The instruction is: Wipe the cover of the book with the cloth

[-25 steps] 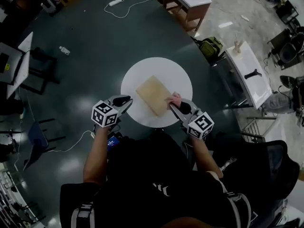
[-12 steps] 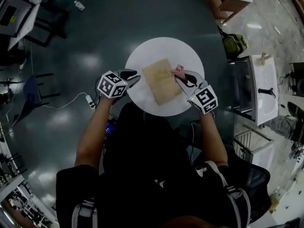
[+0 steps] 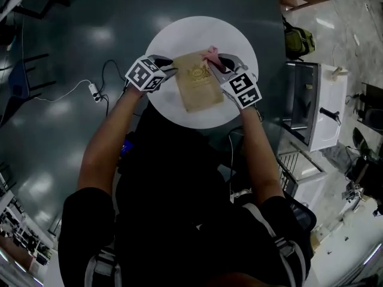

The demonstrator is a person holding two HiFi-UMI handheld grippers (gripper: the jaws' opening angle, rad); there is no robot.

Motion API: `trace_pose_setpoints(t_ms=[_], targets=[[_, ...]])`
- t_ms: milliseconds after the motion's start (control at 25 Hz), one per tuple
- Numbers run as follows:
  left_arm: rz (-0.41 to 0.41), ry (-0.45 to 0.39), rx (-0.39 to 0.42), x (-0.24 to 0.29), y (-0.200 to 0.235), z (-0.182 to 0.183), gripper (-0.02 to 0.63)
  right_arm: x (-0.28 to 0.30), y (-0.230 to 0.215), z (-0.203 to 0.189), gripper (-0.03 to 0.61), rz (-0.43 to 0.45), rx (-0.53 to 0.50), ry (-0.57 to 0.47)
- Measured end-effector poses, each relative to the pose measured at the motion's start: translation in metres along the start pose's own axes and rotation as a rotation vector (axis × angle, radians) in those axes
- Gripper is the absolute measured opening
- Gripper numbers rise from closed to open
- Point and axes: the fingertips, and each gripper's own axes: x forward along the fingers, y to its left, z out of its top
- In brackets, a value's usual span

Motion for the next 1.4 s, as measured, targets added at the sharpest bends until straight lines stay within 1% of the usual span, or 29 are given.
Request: trace_pose_setpoints(t_ms=[80,200,320,520,600,720,840,1040,1240,1400], targets=[[0.015,0.004,0.001,0.011,0.004,-0.003,0.133,0.012,-0.007,-0.009,0.046,-0.005,-0.037,0.034],[0.046,-0.022,-0.003,0.018,0.008,-0.001,0.133,0.027,-0.016,-0.02,0.047,-0.008,-0.069,0.087],[0.089,-0.02,0.031,0.02,0.015,-0.002,0.135,0.045,-0.021,-0.029,0.048,-0.003,-0.096,0.134],[0.104,-0.03,0.055,0.026,0.017,0.001,0.137,0.067,-0.02,-0.049,0.048,-0.011,-0.176,0.206],[0.12,-0.017,0.079,0.028,0.019,0.003,0.136,0.072,-0.022,-0.053,0.046,-0.027,-0.205,0.225],[0.164,0.023,0.146,0.03,0.018,0.003,0.125,0.074,-0.024,-0.056,0.048,-0.048,-0.238,0.236],[0.193,0.053,0.188,0.032,0.019,0.001,0.126,0.076,-0.023,-0.057,0.046,-0.054,-0.245,0.235],[0.219,0.066,0.181,0.031,0.019,0.0,0.126,0.07,-0.015,-0.062,0.043,-0.046,-0.243,0.227],[0.231,0.084,0.17,0.031,0.019,-0.001,0.126,0.057,-0.001,-0.074,0.04,-0.035,-0.221,0.227],[0.233,0.095,0.177,0.032,0.019,-0.002,0.124,0.044,0.013,-0.086,0.04,-0.031,-0.202,0.225]])
